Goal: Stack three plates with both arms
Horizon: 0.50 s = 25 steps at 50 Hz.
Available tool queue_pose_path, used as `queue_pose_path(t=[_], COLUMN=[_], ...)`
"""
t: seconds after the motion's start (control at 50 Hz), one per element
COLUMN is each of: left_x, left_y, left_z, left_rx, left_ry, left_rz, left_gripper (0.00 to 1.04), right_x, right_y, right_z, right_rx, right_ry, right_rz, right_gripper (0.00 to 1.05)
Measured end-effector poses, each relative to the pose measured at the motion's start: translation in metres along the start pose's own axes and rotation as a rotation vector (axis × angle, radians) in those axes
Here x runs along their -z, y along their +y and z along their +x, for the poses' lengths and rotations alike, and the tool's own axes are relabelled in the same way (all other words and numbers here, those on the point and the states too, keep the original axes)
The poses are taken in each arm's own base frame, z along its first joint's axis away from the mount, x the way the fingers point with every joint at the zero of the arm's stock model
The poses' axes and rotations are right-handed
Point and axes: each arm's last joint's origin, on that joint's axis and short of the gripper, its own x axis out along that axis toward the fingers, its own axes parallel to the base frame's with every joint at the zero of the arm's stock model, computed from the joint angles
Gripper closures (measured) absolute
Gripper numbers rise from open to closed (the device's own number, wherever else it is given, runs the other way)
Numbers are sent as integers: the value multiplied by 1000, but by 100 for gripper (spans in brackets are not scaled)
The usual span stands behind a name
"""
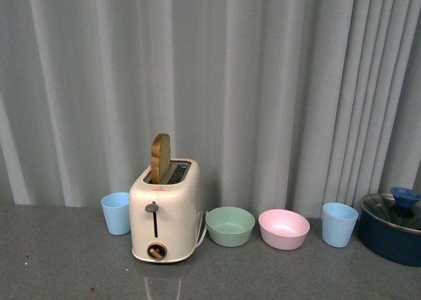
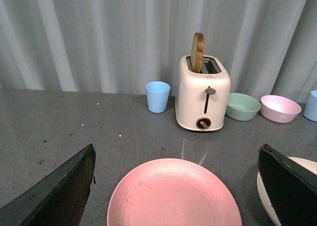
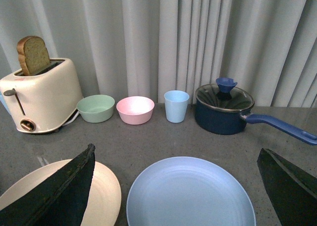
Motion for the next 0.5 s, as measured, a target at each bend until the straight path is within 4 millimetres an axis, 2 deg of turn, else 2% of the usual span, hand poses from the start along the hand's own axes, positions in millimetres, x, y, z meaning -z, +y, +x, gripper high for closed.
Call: queue_pose_path(t=[0.34,0.46,0.5], left_x=[0,-2,-5], left_y=[0,-6,-9], left_z=[0,4,9], left_rx=[3,139,160], left_ry=[3,466,557], left_rz=[-1,-31,-26], left_gripper=[7,7,7], right_x=[0,0,0], right_y=[0,0,0], right_z=[0,0,0], right_rx=[0,-1,-1], right_ry=[0,0,-1], right_rz=[0,0,0], right_gripper=[7,7,7])
